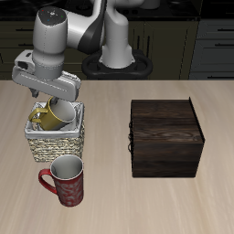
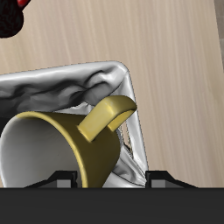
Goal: Place the white and yellow mug in the basket
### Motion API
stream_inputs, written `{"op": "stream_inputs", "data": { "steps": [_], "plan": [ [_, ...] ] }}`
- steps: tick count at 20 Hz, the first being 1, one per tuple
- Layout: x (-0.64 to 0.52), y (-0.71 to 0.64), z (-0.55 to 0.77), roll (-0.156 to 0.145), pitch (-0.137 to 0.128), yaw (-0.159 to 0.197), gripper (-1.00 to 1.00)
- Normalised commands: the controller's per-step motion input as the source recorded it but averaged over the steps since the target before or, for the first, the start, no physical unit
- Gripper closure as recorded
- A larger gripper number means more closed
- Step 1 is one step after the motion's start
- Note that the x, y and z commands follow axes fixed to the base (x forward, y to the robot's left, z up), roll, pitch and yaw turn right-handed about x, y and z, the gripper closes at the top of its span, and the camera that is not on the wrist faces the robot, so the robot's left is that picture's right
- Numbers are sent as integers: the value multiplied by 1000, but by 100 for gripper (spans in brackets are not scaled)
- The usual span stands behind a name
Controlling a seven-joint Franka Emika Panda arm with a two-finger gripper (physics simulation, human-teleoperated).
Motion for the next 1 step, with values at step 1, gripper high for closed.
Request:
{"op": "stream_inputs", "data": {
  "steps": [1],
  "plan": [
    [-95, 245, -98, 58, 45, -23, -100]
  ]
}}
